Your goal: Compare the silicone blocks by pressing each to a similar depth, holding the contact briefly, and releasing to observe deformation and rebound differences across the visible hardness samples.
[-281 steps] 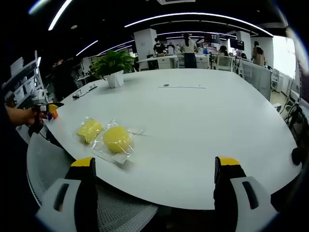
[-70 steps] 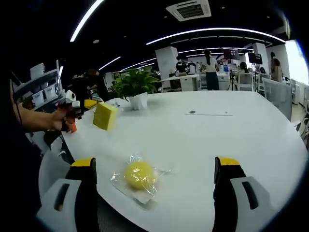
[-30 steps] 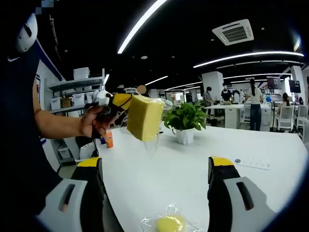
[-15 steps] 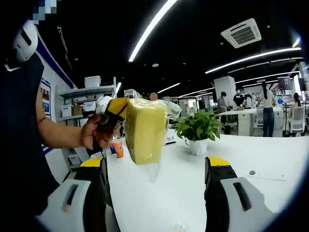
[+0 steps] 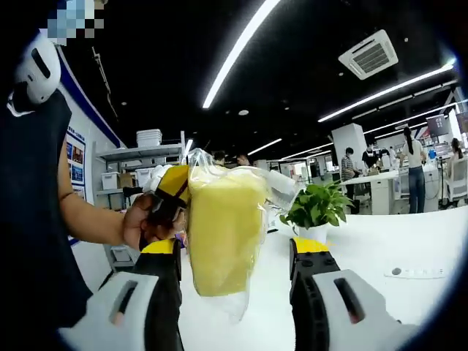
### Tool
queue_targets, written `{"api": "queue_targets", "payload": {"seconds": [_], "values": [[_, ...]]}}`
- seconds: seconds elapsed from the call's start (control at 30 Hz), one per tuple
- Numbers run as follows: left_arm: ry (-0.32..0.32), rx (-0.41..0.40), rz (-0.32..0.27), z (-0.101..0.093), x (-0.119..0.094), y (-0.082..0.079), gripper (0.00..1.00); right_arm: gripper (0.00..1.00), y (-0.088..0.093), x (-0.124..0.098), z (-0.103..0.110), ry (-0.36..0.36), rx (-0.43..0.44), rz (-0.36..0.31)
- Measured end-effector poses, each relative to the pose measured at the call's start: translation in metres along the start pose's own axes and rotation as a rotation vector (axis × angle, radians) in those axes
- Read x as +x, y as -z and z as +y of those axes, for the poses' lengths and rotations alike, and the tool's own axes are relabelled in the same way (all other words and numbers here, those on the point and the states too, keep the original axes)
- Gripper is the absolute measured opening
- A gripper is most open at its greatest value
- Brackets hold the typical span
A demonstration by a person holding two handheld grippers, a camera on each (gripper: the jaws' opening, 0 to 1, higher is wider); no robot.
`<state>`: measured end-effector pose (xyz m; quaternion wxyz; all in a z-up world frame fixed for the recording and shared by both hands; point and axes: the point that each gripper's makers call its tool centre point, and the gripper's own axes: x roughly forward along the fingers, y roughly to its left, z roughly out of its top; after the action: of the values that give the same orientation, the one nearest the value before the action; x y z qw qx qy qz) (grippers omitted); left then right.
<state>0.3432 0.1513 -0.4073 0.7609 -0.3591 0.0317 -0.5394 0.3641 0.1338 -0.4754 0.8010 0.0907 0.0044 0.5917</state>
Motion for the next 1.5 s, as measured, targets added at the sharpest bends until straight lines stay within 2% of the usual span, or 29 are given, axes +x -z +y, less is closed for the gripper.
{"api": "queue_targets", "payload": {"seconds": [0.07,0.17,0.2,0.23,0.27,0.3,0.47,0.57,0.67,0.77,0.97,1.03,1.1,1.2,1.3,1.4,1.5], "values": [[0.005,-0.004,-0.002,-0.002,0.001,-0.001,0.0,0.47,-0.001,0.0,0.003,-0.015,0.014,-0.003],[0.01,0.01,-0.009,-0.003,0.001,-0.003,0.0,0.32,-0.002,0.002,0.01,-0.045,0.06,0.002],[0.0,0.021,-0.016,-0.001,0.001,-0.004,0.0,0.31,0.0,0.002,0.01,-0.033,0.091,0.02],[-0.039,0.075,-0.028,0.006,-0.002,-0.007,0.0,0.27,0.002,0.004,0.011,-0.027,0.109,0.048],[-0.069,0.094,-0.037,0.011,-0.004,-0.01,0.0,0.25,0.001,0.005,0.012,-0.028,0.112,0.057],[-0.066,0.074,-0.037,0.009,-0.007,-0.011,0.0,0.24,-0.003,0.008,0.014,-0.029,0.102,0.053],[-0.084,0.107,-0.022,0.01,-0.012,-0.012,0.0,0.18,-0.003,0.008,0.019,-0.042,0.094,0.097],[-0.091,0.185,-0.016,0.007,-0.013,-0.011,0.0,0.15,-0.004,0.008,0.021,-0.045,0.078,0.119],[-0.089,0.22,-0.018,0.003,-0.014,-0.01,0.0,0.13,-0.004,0.008,0.024,-0.055,0.087,0.13],[-0.09,0.302,-0.009,0.001,-0.015,-0.008,0.0,0.11,-0.002,0.007,0.026,-0.061,0.089,0.146],[-0.081,0.244,0.014,0.001,-0.019,-0.003,0.0,0.1,0.004,0.004,0.033,-0.074,0.125,0.173],[-0.08,0.281,0.019,0.0,-0.02,-0.001,0.0,0.09,0.005,0.004,0.032,-0.07,0.131,0.174],[-0.066,0.267,0.033,0.0,-0.022,-0.001,0.0,0.09,0.007,0.004,0.035,-0.082,0.165,0.178],[-0.066,0.296,0.053,0.002,-0.024,0.0,0.0,0.09,0.009,0.005,0.035,-0.077,0.153,0.193],[-0.075,0.286,0.06,0.003,-0.024,-0.001,0.0,0.08,0.009,0.006,0.035,-0.079,0.136,0.197],[-0.081,0.366,0.062,0.001,-0.024,-0.002,0.0,0.08,0.008,0.007,0.034,-0.085,0.143,0.187],[-0.105,0.383,0.065,0.002,-0.026,-0.002,0.0,0.07,0.01,0.009,0.034,-0.093,0.145,0.19]]}}
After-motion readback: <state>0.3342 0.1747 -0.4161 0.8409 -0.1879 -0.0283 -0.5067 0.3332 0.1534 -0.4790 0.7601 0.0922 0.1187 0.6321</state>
